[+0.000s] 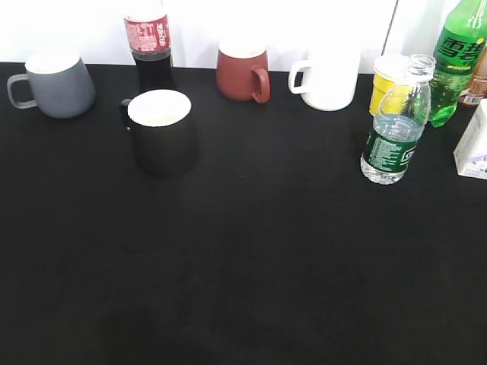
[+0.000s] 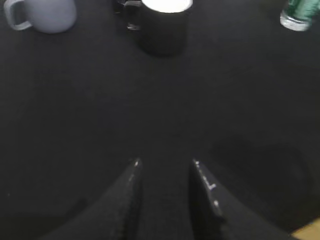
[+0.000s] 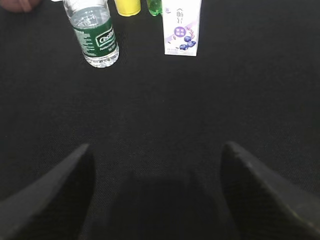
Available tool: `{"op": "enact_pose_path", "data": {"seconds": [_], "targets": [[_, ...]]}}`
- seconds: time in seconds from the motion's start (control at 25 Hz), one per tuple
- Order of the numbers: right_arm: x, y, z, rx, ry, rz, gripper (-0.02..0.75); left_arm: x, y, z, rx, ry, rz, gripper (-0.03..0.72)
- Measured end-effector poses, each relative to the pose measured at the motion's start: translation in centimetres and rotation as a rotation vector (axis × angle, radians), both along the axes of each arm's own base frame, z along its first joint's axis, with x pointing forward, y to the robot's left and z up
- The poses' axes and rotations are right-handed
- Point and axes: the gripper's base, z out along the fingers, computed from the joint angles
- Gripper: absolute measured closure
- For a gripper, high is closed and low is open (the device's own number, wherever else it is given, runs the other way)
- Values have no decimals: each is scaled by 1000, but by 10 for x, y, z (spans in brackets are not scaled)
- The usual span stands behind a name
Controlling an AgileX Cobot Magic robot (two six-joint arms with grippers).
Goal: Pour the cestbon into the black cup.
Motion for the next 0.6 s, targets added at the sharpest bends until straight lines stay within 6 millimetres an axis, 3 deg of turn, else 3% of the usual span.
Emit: {"op": "enact_pose_path", "data": {"seconds": [0.32,0.6], "targets": [[0,0,0,4,-2,-15,146,-8,0,0,-12,-58,351,448],[0,0,0,4,-2,-15,146,-8,0,0,-10,-59,385,448]]}}
